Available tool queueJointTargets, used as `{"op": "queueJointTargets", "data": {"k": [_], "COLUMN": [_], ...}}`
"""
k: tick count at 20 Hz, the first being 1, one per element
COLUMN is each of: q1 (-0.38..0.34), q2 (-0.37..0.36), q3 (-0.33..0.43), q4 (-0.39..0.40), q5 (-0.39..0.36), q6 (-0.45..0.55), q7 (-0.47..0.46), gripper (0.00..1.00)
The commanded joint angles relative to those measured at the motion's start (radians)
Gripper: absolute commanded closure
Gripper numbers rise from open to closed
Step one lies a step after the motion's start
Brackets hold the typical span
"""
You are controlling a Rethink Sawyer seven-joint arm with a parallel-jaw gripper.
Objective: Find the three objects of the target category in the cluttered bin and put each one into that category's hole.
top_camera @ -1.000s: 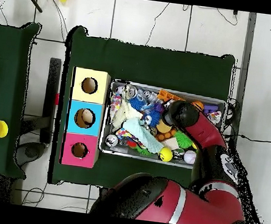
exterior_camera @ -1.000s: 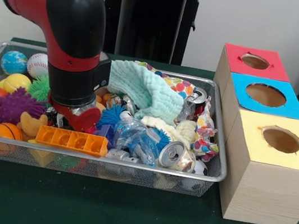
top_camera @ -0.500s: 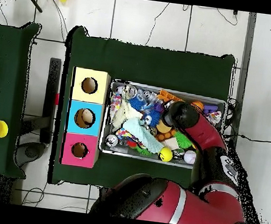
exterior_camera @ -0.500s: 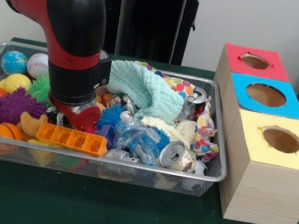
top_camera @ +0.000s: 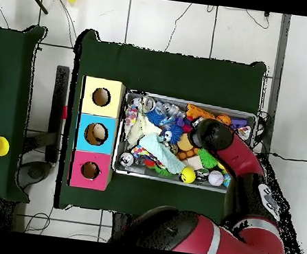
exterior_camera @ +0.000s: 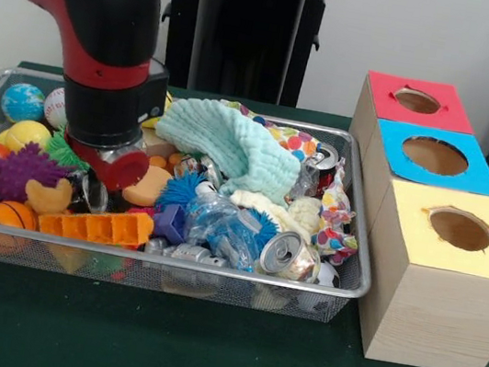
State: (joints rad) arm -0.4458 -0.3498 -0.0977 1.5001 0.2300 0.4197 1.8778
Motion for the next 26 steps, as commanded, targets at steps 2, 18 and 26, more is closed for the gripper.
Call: {"op": "queueJointTargets", "data": {"k": [2,18,26], "q1": [-0.104,-0.208,-0.192], "q2": [-0.119,-0.081,-0.061], "q3": [0.051,0.112,0.128], "q4": [0.120,0.059,0.024], "q5": [-0.083,-0.190,-0.188], "q6": [0.179,0.137,0.140], "q7": [-0.047,-0.064,-0.011], "gripper": [0.00,0.00,0.00]}}
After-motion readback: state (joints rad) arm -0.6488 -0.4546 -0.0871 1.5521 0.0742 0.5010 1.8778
